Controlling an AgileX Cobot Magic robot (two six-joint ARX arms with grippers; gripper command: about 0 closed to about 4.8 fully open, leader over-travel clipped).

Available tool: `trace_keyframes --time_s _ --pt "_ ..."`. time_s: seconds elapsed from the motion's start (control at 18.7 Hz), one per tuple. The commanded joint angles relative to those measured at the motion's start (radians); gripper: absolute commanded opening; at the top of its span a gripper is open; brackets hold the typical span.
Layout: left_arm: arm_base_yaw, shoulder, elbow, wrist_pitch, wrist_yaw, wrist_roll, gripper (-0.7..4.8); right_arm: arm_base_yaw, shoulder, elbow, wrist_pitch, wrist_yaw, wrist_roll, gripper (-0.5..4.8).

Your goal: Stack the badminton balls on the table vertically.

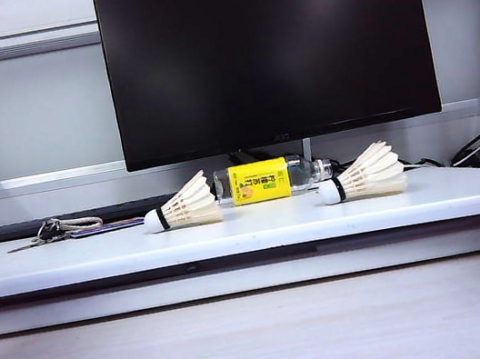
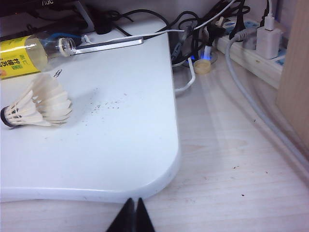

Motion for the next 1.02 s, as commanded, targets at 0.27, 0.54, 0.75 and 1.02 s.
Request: trace_keyframes --time_s 0.27,0.54,0.75,1.02 --pt "0.0 -0.003 -0.003 -0.018 0.004 -0.001 0.26 0.001 -0.002 0.001 0.005 0.001 0.002 0.13" --pt "0.0 -0.003 -0.003 -0.018 0.004 -0.001 0.26 0.002 -0.002 0.001 0.029 -0.004 0.004 0.13" --pt "0.0 -0.003 -0.003 -0.011 0.042 -0.112 0.26 0.004 -0.002 0.001 0.038 -0.085 0.331 0.13" --pt "0.0 -0.003 -0.003 0.069 0.185 -0.232 0.26 0.005 -0.002 0.015 0.306 -0.409 0.398 1.62"
